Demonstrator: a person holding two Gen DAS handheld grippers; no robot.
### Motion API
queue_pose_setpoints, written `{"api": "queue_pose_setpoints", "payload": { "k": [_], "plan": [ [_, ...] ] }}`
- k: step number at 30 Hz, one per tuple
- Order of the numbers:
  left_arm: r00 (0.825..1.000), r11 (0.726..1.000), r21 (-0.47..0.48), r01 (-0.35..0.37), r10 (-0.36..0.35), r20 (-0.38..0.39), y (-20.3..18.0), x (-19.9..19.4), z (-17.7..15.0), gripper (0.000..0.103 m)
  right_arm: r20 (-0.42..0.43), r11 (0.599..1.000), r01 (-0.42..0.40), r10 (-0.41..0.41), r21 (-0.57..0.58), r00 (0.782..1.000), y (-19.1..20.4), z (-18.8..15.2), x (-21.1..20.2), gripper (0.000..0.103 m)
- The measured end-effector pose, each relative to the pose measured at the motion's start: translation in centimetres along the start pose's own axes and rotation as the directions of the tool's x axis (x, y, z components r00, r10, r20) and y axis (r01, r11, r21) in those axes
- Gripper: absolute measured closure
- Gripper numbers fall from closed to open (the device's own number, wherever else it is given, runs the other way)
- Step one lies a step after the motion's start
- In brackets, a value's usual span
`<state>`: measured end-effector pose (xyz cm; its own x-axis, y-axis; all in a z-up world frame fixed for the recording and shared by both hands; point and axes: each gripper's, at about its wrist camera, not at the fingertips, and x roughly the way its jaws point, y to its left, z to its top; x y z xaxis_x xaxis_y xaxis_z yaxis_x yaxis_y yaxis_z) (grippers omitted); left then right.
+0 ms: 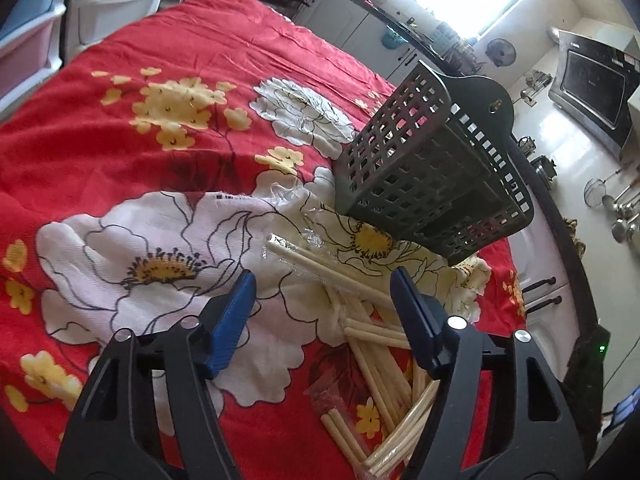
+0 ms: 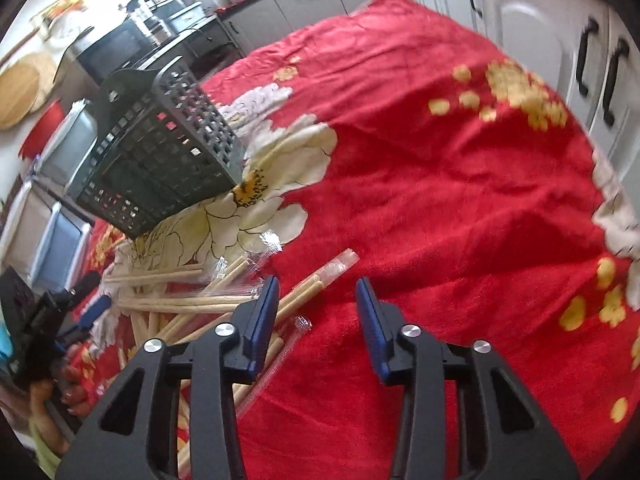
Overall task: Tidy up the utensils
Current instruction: 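Close the right tool on a wooden chopstick while the left tool closes on another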
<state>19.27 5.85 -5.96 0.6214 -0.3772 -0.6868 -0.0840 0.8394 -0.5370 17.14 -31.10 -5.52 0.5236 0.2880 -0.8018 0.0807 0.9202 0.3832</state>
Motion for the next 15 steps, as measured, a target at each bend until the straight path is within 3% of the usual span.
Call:
{"api": "queue_pose_setpoints", "payload": {
  "k": [7,10,15],
  "plan": [
    [1.0,0.998,-0.059,0.015,-0.016,-0.022,1.0,1.4,0.7,0.06,-0.018,0.996,-0.043,0.045,0.074,0.999,-0.8,1.1,1.0,0.082],
    [0.999,0.997,-0.077,0.024,-0.026,-0.021,1.4,1.6,1.0,0.063,-0.014,0.995,-0.056,0.057,0.086,0.998,-1.0,1.7,1.3,0.088],
    [0.999,0.996,-0.091,0.024,-0.027,-0.028,1.7,2.0,1.2,0.081,0.031,0.995,-0.066,0.064,0.078,0.998,-0.9,2.7,0.7,0.092]
  ]
}}
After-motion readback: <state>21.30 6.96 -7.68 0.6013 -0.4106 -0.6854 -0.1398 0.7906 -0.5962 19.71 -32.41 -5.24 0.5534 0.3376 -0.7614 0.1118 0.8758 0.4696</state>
